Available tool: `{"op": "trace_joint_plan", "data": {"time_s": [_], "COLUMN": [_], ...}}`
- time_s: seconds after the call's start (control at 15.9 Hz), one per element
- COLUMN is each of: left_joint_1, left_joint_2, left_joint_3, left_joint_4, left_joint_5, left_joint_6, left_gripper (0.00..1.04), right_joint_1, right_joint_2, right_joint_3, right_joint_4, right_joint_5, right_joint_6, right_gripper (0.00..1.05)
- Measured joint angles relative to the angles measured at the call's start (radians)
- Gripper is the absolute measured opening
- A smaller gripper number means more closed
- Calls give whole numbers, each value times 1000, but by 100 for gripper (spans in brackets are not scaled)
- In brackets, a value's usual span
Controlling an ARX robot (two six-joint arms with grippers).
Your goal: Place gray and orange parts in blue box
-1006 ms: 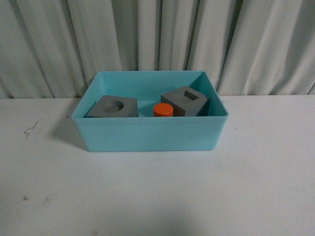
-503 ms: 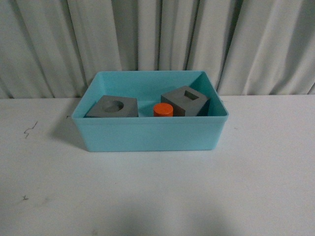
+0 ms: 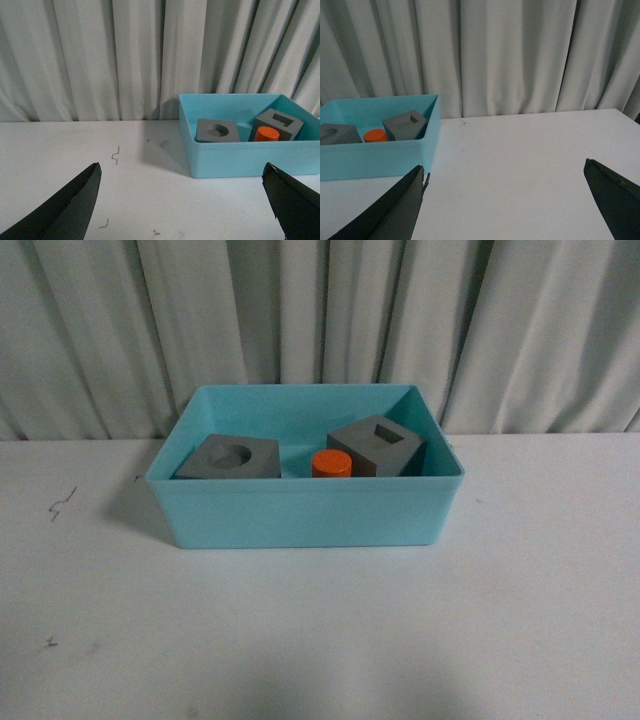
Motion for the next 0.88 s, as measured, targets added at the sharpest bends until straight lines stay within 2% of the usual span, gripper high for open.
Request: {"op": "trace_joint_plan", "data": {"time_s": [0.88], "left_joint_1": [0], "left_joint_2": [0], "left_joint_3": [0], "left_joint_4": [0], "left_joint_5": [0], "left_joint_6": [0], "left_gripper": [98], "right_joint_1": [0], "right_joint_2": [0], "right_joint_3": [0], "right_joint_4": [0], "right_joint_5": [0], "right_joint_6": [0], "right_gripper": [98]}}
